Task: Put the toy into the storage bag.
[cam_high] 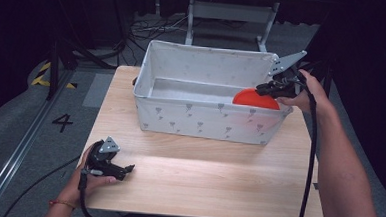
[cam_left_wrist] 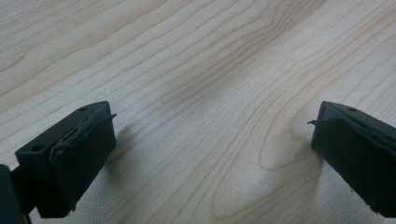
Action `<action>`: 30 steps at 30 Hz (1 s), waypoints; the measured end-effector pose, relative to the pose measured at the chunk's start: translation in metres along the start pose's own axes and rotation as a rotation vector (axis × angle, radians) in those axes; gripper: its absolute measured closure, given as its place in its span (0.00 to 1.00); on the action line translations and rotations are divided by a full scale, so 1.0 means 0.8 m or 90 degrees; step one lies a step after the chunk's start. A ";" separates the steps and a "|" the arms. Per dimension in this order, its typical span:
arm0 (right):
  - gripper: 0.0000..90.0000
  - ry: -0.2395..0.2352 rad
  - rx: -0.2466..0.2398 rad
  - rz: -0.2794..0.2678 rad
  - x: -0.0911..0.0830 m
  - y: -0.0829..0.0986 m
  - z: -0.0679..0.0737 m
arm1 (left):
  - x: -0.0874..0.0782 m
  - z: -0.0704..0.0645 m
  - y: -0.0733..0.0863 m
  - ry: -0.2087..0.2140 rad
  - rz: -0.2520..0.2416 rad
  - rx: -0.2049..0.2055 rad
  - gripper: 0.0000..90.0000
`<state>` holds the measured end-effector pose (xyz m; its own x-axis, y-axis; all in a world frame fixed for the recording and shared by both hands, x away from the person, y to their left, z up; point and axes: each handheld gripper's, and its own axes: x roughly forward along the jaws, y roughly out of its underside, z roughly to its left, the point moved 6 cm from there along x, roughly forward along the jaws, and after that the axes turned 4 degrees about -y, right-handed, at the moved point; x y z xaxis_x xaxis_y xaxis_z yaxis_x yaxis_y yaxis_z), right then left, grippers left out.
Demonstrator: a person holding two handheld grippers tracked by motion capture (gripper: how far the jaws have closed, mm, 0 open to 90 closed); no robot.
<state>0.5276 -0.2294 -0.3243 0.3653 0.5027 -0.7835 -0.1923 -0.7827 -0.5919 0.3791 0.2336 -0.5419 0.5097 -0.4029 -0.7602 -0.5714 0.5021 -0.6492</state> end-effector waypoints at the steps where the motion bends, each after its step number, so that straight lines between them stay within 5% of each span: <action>1: 0.92 0.000 0.000 0.000 0.000 0.000 0.000 | 0.000 0.000 0.000 0.000 0.000 0.000 0.00; 7: 0.92 -0.038 -0.027 0.050 0.015 0.005 0.009 | 0.000 0.000 0.000 0.000 0.000 0.000 0.00; 22: 0.91 -0.074 -0.043 0.162 0.034 0.012 0.017 | 0.000 0.000 0.000 0.000 0.000 0.000 0.00; 30: 0.87 -0.093 -0.029 0.173 0.039 0.016 0.018 | 0.000 0.000 0.000 0.000 0.000 0.000 0.00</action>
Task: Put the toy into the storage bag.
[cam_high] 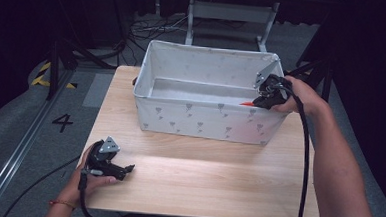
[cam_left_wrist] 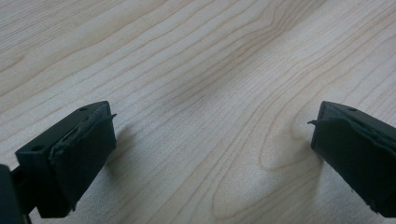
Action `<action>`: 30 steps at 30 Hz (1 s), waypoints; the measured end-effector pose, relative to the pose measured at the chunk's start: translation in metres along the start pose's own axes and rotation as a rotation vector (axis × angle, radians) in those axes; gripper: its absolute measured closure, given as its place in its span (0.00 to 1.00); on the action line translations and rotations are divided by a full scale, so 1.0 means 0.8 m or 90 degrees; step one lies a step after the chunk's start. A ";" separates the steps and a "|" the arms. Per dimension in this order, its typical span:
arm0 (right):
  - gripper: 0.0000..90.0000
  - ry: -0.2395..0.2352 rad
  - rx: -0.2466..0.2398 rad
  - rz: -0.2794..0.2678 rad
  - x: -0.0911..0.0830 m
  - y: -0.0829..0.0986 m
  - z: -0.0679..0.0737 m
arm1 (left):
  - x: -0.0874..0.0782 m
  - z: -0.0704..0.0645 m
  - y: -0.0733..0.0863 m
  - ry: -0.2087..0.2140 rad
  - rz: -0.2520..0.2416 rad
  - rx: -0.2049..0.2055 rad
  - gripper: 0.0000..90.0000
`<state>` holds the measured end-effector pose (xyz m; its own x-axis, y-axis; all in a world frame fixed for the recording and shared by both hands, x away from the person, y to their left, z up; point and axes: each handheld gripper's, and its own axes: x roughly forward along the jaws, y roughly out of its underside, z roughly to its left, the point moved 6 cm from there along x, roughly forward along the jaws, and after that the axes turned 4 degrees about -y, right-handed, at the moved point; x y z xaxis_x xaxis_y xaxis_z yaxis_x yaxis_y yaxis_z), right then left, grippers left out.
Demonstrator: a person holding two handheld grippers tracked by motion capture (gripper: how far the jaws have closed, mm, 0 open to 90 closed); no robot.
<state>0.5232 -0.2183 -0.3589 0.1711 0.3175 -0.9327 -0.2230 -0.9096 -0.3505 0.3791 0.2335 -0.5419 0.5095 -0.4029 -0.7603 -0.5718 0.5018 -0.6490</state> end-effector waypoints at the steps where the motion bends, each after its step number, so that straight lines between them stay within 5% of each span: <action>1: 0.87 0.006 0.000 -0.003 -0.001 0.000 0.000 | 0.000 0.000 0.000 0.000 0.000 0.000 0.00; 17: 0.77 0.041 0.028 -0.097 -0.014 0.007 -0.001 | 0.000 0.000 0.000 0.000 0.000 0.000 0.00; 30: 0.55 0.080 0.076 -0.204 -0.039 0.005 0.006 | 0.000 0.000 0.000 0.000 0.000 0.000 0.00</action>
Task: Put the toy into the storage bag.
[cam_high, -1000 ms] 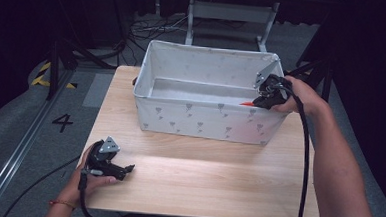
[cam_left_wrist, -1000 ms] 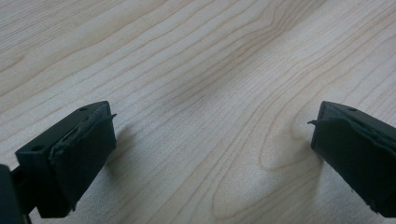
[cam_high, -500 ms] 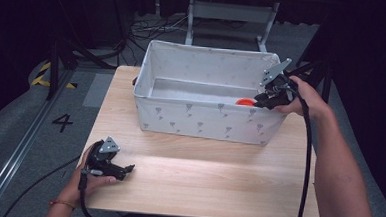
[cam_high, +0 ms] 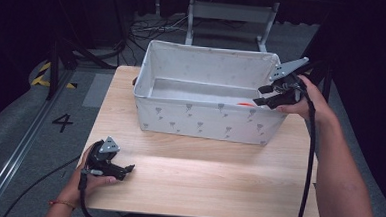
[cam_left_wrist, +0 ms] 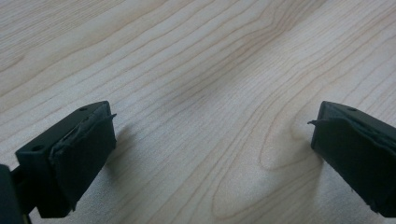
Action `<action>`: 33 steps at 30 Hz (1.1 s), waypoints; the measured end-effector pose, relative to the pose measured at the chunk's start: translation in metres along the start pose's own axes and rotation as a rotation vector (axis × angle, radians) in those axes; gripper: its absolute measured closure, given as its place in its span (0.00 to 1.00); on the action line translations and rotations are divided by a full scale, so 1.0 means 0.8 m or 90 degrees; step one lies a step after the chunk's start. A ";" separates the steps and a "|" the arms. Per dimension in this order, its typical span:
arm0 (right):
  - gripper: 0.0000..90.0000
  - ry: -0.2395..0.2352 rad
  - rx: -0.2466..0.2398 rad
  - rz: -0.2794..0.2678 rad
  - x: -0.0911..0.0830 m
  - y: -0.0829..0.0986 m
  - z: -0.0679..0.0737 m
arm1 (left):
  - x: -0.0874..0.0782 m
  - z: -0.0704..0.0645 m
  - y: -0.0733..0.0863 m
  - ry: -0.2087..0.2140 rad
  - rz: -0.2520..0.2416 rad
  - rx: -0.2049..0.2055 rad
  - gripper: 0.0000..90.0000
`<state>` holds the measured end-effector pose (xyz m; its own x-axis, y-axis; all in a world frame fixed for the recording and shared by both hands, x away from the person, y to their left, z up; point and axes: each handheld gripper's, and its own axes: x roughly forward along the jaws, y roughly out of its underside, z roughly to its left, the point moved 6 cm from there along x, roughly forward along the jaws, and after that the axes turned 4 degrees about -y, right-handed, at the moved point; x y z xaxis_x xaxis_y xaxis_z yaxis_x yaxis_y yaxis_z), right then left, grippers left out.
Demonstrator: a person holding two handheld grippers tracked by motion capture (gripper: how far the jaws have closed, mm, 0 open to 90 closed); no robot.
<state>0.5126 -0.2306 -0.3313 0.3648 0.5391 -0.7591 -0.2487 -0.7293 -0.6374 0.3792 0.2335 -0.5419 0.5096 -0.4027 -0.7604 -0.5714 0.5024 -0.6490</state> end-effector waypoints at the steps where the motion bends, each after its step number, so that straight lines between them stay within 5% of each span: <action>1: 0.54 0.003 0.002 -0.009 -0.002 -0.001 0.001 | 0.000 0.000 0.000 0.000 0.000 0.000 0.00; 14: 0.34 0.088 0.074 -0.095 -0.029 0.001 0.004 | 0.000 0.000 0.000 0.000 0.000 0.000 0.00; 33: 0.30 0.140 0.069 -0.100 -0.055 0.018 0.030 | 0.000 0.000 0.000 0.000 0.000 0.000 0.00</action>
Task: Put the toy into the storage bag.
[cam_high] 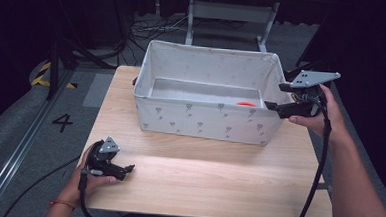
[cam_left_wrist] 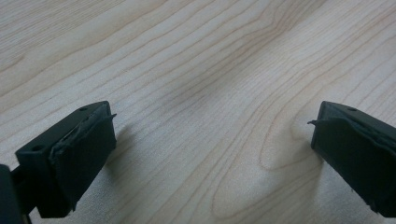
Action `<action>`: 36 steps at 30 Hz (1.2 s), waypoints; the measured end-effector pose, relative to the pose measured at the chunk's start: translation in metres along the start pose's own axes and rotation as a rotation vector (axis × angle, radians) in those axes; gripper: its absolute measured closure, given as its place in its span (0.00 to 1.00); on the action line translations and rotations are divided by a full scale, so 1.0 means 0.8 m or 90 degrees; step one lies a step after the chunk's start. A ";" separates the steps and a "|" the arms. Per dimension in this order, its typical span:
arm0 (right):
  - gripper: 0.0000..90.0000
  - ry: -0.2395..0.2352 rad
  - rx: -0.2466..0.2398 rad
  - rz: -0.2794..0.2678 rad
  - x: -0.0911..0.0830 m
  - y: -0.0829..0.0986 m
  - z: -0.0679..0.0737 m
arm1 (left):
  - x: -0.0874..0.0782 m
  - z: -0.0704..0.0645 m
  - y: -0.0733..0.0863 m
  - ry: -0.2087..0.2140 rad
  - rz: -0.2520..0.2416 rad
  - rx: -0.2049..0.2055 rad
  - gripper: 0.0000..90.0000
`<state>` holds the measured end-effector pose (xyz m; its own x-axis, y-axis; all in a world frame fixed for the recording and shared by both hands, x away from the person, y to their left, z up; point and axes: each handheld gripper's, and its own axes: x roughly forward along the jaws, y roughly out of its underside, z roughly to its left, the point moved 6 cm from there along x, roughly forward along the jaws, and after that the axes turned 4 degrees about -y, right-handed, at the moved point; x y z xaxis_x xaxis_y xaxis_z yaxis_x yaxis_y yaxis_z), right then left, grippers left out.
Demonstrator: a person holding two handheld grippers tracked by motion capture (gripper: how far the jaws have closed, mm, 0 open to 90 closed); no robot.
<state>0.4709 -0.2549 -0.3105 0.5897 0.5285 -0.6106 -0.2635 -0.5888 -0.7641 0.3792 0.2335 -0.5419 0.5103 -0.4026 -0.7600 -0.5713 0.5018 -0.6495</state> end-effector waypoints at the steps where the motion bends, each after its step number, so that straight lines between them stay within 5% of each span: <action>1: 0.29 0.005 -0.002 0.000 -0.002 0.002 0.001 | 0.000 0.000 0.000 0.000 0.000 0.000 0.00; 28: 0.24 0.041 0.002 -0.031 -0.039 0.064 0.031 | 0.000 0.000 0.000 -0.001 0.000 -0.001 0.00; 36: 0.22 0.071 -0.006 -0.010 -0.043 0.087 0.036 | 0.000 0.000 0.000 -0.001 0.000 -0.002 0.00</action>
<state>0.4101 -0.2963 -0.3490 0.6746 0.4670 -0.5717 -0.2468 -0.5873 -0.7709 0.3792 0.2333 -0.5419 0.5117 -0.4011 -0.7598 -0.5731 0.4996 -0.6496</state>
